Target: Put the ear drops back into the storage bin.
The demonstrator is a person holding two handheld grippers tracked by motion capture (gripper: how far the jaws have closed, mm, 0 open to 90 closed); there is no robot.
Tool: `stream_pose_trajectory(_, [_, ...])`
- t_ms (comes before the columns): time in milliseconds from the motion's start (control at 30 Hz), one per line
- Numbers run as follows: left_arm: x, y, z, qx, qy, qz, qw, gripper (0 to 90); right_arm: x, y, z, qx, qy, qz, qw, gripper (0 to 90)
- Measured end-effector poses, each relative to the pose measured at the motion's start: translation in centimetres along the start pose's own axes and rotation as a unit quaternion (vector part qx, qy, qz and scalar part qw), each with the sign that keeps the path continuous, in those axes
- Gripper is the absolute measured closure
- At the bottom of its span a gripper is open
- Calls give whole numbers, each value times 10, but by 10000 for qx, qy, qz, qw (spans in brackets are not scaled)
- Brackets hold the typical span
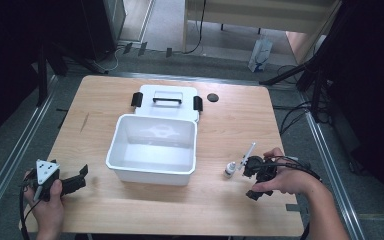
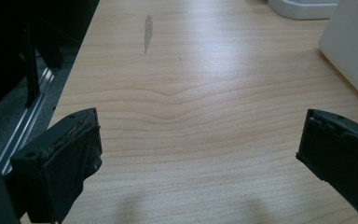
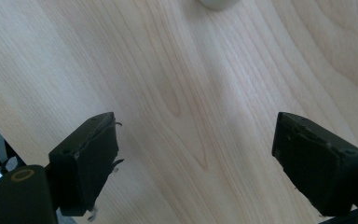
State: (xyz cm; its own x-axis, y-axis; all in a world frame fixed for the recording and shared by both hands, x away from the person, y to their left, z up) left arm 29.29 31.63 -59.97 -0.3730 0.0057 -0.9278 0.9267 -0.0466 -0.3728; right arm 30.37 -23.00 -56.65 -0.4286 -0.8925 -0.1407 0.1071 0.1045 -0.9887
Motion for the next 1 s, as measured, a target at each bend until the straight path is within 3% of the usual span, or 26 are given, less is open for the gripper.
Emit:
stream_pose_trajectory(133, [0,0,0,6,-5,-9,10000,2,-17,-4,0,103,-70,27,9999,145])
stream_pose_trajectory(333, [0,0,0,11,1,-18,10000,3,-35,-5,5,179,-64,83,9998,252])
stream_pose_trajectory(600, [0,0,-1,10,-2,-32,10000,3,-54,-5,8,16,-48,160,9999,440])
stream_pose_trajectory(1000, [0,1,-1,12,-4,-35,10000,3,-71,-8,14,-90,87,348,9993,602])
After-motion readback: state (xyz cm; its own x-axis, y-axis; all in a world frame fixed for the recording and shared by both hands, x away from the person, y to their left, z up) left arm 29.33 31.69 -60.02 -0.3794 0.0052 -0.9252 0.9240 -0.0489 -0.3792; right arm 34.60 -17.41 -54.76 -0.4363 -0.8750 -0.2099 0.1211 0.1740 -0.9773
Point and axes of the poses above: each handheld gripper's, and its own axes: y roughly forward along the jaws, x roughly out of its underside, z roughly to its right, the point moved 10 cm from there along y, roughly forward along the jaws, and after that the axes turned 7 degrees about z, right-handed, at the moved point
